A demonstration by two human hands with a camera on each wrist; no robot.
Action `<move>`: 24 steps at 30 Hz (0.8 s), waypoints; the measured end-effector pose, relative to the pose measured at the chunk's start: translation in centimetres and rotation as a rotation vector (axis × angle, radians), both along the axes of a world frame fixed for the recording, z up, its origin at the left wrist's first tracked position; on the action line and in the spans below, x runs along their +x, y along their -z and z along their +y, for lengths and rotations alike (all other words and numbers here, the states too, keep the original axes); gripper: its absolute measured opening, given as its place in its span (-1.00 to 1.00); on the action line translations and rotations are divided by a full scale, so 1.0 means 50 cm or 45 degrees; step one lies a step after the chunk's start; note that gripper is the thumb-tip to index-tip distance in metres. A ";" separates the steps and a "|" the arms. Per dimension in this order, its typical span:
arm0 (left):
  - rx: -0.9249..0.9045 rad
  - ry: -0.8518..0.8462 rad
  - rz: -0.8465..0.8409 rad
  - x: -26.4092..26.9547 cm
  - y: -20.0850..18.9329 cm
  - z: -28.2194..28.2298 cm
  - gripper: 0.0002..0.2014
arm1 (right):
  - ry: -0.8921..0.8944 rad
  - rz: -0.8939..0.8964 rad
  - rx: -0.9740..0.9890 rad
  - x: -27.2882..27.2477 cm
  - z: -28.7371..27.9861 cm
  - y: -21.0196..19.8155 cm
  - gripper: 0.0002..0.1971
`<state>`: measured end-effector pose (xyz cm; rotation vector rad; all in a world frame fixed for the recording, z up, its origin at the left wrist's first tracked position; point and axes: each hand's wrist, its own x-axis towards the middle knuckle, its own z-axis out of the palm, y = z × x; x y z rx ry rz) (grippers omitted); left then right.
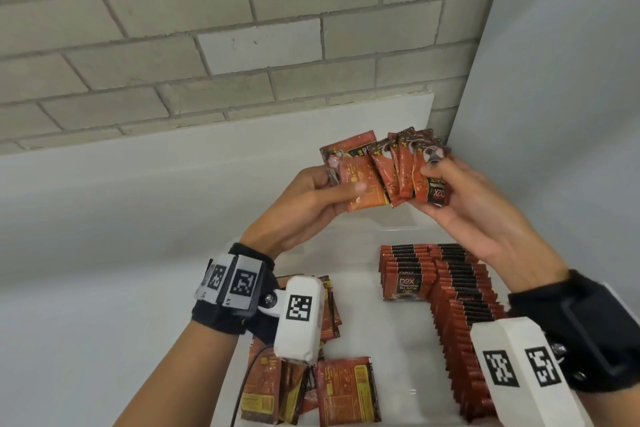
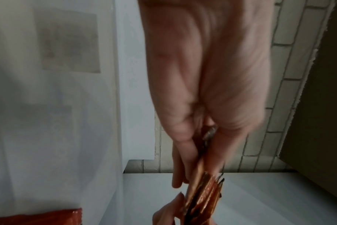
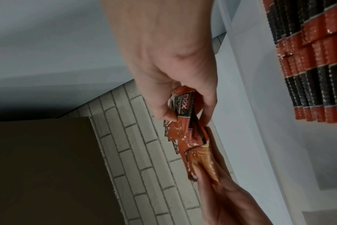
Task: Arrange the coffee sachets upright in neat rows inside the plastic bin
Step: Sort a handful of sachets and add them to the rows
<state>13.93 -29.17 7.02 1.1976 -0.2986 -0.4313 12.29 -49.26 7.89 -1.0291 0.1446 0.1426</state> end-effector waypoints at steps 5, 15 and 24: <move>0.125 -0.181 -0.029 0.004 -0.004 -0.002 -0.79 | -0.081 -0.045 -0.118 -0.006 0.009 -0.002 -0.74; 0.366 -0.245 -0.087 -0.002 -0.010 -0.008 -0.65 | -0.232 -0.053 -0.284 -0.016 0.019 -0.001 -0.70; 0.006 -0.191 0.048 0.006 -0.019 -0.004 -0.75 | -0.037 -0.032 0.020 -0.003 0.003 -0.007 -0.78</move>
